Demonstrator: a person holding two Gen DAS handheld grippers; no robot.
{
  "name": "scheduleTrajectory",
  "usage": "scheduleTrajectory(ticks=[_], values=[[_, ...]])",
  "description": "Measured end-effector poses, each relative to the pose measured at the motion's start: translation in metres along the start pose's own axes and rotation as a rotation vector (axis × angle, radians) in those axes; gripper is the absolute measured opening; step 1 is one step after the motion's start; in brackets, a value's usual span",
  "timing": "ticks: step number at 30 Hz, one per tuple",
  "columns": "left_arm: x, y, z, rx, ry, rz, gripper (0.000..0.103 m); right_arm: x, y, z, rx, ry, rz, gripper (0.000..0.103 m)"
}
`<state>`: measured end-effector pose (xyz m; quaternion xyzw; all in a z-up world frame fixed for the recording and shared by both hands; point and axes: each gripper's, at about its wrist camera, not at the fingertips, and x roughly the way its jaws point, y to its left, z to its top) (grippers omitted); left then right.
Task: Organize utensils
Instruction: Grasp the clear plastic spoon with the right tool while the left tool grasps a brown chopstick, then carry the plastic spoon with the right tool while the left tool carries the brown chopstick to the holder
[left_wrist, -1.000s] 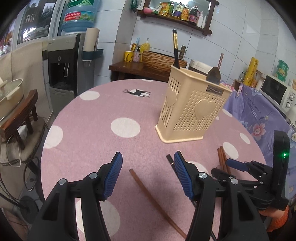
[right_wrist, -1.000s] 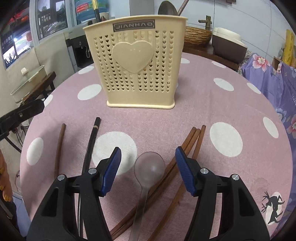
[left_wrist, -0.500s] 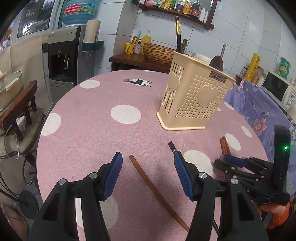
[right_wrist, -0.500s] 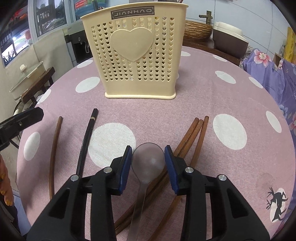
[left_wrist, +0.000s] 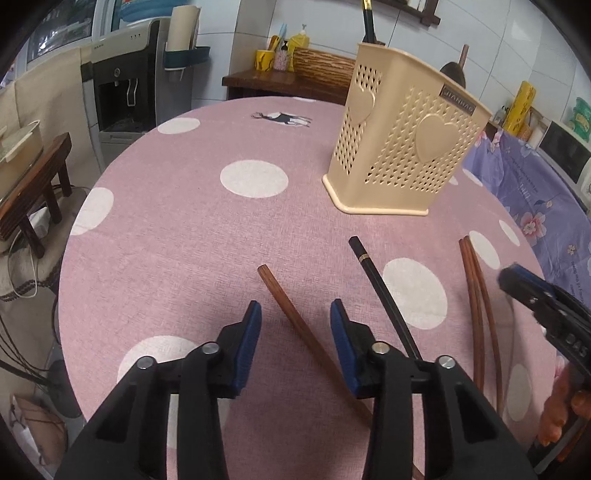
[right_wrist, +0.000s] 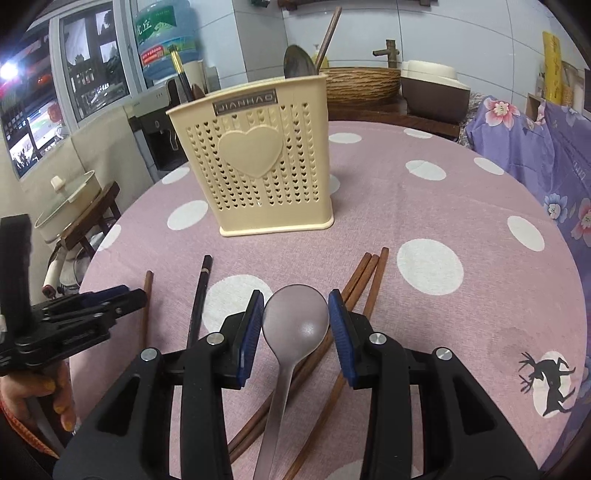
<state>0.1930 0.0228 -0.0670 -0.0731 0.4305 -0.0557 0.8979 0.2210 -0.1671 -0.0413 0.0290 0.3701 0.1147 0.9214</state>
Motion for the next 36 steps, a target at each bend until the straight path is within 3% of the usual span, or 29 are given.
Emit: scheduleTrajectory(ticks=[7,11,16,22,27,36], values=[[0.013,-0.011,0.004,0.035,0.016,0.074,0.031,-0.016,0.002,0.0,0.004,-0.037,-0.003,0.037],[0.018,-0.014,0.008,0.042,0.012,0.084,0.014,-0.019,0.001,0.0,0.016,-0.046,0.005,0.037],[0.025,-0.023,0.017,0.066,0.029,0.059,0.013,-0.019,0.0,0.001,0.026,-0.047,0.008,0.037],[0.028,-0.034,0.019,0.109,0.045,0.085,0.015,-0.018,-0.002,0.0,0.043,-0.042,0.005,0.037],[0.029,-0.038,0.017,0.117,0.032,0.103,0.015,-0.018,-0.002,0.0,0.049,-0.045,0.004,0.037],[0.032,-0.04,0.02,0.085,0.015,0.06,0.009,-0.021,-0.005,-0.001,0.06,-0.057,-0.008,0.037]])
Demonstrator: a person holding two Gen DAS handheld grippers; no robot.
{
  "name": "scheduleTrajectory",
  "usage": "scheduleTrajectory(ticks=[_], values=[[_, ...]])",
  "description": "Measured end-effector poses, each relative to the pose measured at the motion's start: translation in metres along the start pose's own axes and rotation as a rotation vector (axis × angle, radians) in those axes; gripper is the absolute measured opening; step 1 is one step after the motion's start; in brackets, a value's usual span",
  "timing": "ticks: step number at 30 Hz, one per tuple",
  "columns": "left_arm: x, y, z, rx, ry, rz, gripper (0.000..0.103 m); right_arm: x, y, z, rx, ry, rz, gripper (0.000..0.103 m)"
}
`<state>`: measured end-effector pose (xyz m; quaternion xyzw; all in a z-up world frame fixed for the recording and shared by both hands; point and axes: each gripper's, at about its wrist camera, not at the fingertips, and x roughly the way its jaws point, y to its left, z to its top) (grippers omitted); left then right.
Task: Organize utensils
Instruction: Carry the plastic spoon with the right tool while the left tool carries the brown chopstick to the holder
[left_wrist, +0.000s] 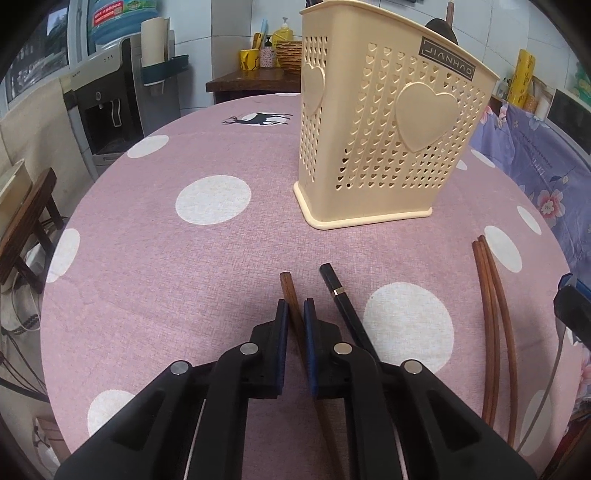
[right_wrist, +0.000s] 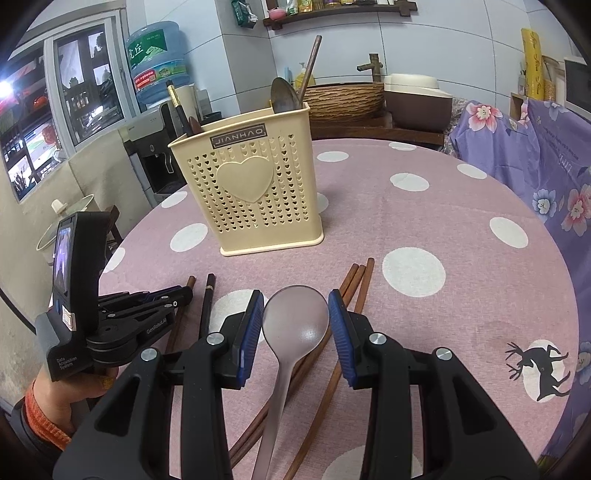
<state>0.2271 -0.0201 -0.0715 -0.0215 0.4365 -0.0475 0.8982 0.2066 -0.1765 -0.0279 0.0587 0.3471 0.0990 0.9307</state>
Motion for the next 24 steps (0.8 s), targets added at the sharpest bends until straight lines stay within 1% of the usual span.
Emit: scheduleTrajectory(ticks=[6,9,14,19,24], values=[[-0.014,0.004,0.005,-0.025,-0.038,-0.051,0.009,-0.002,-0.002,0.001,0.006,-0.014,-0.002,0.037],[-0.027,0.007,0.01,-0.035,-0.072,-0.075,0.008,-0.003,-0.001,0.002,0.004,-0.022,0.003,0.037],[-0.055,0.011,0.02,-0.052,-0.147,-0.118,0.008,-0.008,0.005,0.005,-0.012,-0.046,0.007,0.037],[-0.083,0.011,0.031,-0.048,-0.229,-0.148,0.008,-0.018,0.009,0.01,-0.025,-0.083,0.011,0.037],[-0.108,0.014,0.038,-0.05,-0.295,-0.169,0.008,-0.029,0.012,0.018,-0.036,-0.119,0.023,0.037]])
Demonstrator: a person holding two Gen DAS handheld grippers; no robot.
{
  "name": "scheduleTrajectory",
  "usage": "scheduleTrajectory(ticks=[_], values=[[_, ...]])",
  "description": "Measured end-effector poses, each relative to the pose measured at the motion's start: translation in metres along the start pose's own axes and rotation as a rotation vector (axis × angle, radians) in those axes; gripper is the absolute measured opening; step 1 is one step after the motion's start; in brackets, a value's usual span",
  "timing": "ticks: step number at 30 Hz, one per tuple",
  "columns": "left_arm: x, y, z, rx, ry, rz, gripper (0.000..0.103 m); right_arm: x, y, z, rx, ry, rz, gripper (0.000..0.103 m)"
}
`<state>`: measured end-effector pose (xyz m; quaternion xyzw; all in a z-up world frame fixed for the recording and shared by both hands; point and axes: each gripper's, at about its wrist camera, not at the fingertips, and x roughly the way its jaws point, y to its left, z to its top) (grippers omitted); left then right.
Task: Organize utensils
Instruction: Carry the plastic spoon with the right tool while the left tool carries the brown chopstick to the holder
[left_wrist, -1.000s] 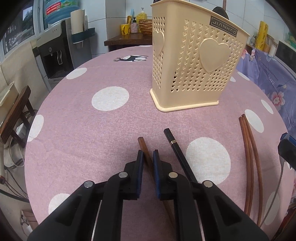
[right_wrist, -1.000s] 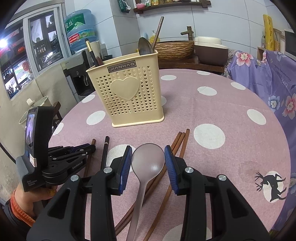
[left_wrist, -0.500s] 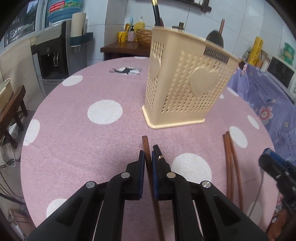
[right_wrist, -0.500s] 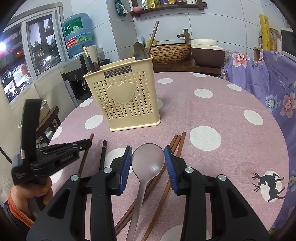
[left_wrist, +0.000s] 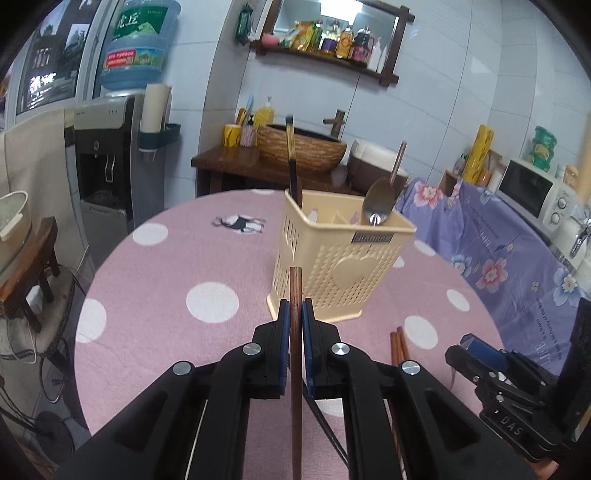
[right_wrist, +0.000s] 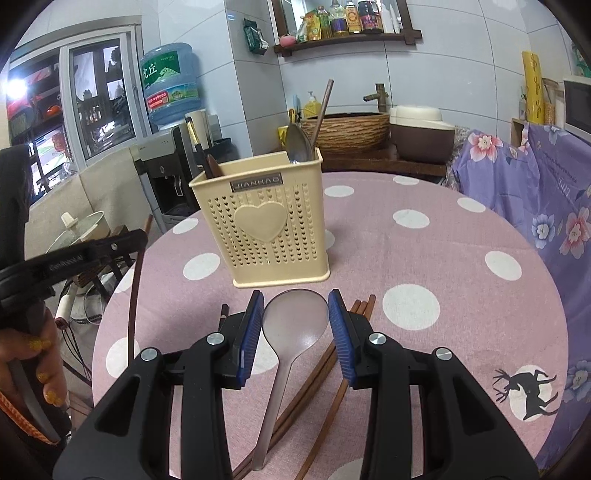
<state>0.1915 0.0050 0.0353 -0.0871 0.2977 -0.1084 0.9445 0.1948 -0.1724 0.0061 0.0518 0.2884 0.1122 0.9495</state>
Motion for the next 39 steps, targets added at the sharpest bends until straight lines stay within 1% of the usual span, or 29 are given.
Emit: scheduleTrajectory(ticks=[5,13,18,39], values=[[-0.017,0.005,0.011,-0.015,-0.056,-0.001,0.008,-0.005,0.004,0.008,-0.013,-0.027,0.016,0.037],[-0.033,0.008,0.018,-0.019,-0.1,-0.014,0.008,-0.008,0.012,0.017,-0.029,-0.043,0.033,0.037],[-0.035,0.014,0.02,-0.036,-0.105,-0.029,0.008,-0.006,0.014,0.019,-0.037,-0.04,0.027,0.037],[-0.038,0.012,0.028,-0.014,-0.13,-0.039,0.008,-0.001,0.009,0.026,-0.035,-0.029,0.029,0.037]])
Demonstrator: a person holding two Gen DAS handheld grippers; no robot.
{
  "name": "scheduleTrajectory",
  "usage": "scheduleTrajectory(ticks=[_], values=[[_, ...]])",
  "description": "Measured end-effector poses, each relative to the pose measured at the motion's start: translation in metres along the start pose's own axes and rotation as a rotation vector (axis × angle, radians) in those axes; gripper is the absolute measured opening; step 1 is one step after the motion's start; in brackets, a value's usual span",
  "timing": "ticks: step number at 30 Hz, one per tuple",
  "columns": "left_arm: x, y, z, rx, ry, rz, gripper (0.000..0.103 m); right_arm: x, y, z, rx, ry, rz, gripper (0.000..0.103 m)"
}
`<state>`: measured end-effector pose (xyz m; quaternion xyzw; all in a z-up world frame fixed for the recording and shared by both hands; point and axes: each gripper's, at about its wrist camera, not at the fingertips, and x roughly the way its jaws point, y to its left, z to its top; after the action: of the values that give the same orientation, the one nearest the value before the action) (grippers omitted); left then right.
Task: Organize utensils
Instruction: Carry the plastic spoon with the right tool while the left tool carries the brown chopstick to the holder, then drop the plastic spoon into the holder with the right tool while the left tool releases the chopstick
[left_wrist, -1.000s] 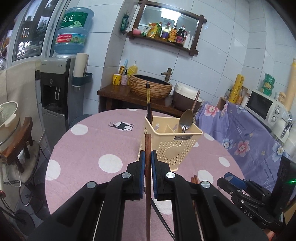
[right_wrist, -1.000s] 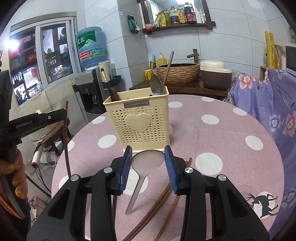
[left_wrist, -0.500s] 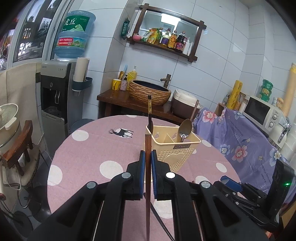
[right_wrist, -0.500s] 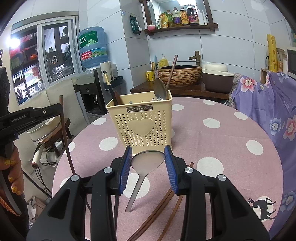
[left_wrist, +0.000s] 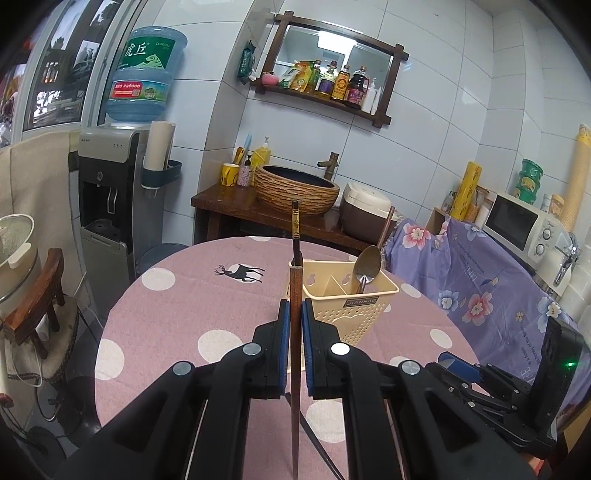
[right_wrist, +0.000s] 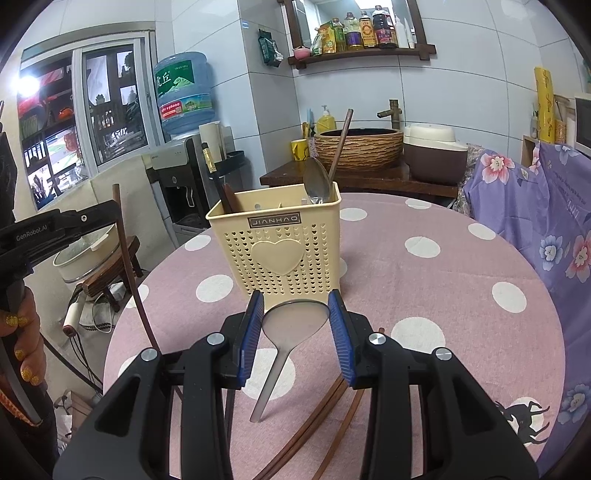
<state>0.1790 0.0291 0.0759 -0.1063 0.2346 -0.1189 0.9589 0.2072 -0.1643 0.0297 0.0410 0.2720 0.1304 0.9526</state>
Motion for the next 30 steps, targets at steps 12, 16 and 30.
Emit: scheduleTrajectory(ticks=[12,16,30], values=[[-0.004,-0.011,0.031,0.036,-0.041,-0.038,0.008,-0.004,0.001,0.032,-0.028,-0.019,0.021,0.037],[-0.014,-0.029,0.07,0.101,-0.102,-0.052,0.008,-0.009,0.003,0.072,-0.046,-0.059,0.03,0.037],[0.026,-0.066,0.156,0.153,-0.214,0.026,0.008,0.02,0.008,0.189,-0.087,-0.229,-0.144,0.037]])
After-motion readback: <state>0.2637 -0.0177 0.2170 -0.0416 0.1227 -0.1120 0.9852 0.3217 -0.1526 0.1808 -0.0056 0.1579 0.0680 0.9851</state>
